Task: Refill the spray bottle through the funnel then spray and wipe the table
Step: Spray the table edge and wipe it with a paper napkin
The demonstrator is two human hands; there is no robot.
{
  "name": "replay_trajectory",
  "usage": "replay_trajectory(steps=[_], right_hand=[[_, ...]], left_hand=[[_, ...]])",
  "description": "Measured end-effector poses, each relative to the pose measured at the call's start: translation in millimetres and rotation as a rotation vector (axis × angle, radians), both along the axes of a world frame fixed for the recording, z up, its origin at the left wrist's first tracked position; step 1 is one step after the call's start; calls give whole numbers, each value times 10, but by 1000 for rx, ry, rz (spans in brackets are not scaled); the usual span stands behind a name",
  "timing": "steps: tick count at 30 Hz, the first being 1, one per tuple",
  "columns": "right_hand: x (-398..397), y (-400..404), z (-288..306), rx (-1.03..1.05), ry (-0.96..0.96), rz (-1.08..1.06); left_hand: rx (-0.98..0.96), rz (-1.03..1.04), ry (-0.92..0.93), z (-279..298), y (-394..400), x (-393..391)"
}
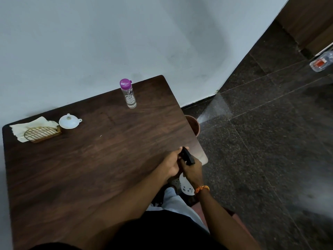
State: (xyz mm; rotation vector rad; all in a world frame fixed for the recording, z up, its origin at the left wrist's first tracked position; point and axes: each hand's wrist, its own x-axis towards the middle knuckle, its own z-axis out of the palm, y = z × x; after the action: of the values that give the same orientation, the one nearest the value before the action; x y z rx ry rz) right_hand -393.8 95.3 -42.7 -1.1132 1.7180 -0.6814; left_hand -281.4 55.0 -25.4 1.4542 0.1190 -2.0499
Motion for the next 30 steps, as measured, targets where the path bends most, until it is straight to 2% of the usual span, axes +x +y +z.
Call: replay_trajectory(steps=[5, 12, 15, 17, 18, 20, 21, 23, 26, 30], right_hand=[[138, -235, 53, 17, -32, 15], [680, -547, 184, -121, -131, 379], [1051, -799, 149, -197, -145, 502], [1250, -979, -187, -252, -64, 579], [1354, -1062, -365, -240, -3, 587], [1580, -1237, -490, -76, 22, 618], [1763, -1349, -401, -61, -33, 683], [2262, -1577, -58, -156, -126, 701], [2761, -1825, 250, -296, -203, 707], [3213, -2133, 346, -234, -270, 720]], left_hand=[[-14, 100, 0, -10, -76, 139], [-105, 426, -84, -80, -304, 736], [-176, 478, -210, -38, -379, 1108], [-212, 507, -316, 22, -401, 1364], [-227, 534, -355, 57, -413, 1499], [-259, 596, -424, 126, -448, 1753], [-272, 639, -462, 145, -464, 1886], [-305, 720, -538, 180, -507, 2152], [-322, 681, -624, 273, -550, 2481], [-315, 570, -657, 345, -591, 2825]])
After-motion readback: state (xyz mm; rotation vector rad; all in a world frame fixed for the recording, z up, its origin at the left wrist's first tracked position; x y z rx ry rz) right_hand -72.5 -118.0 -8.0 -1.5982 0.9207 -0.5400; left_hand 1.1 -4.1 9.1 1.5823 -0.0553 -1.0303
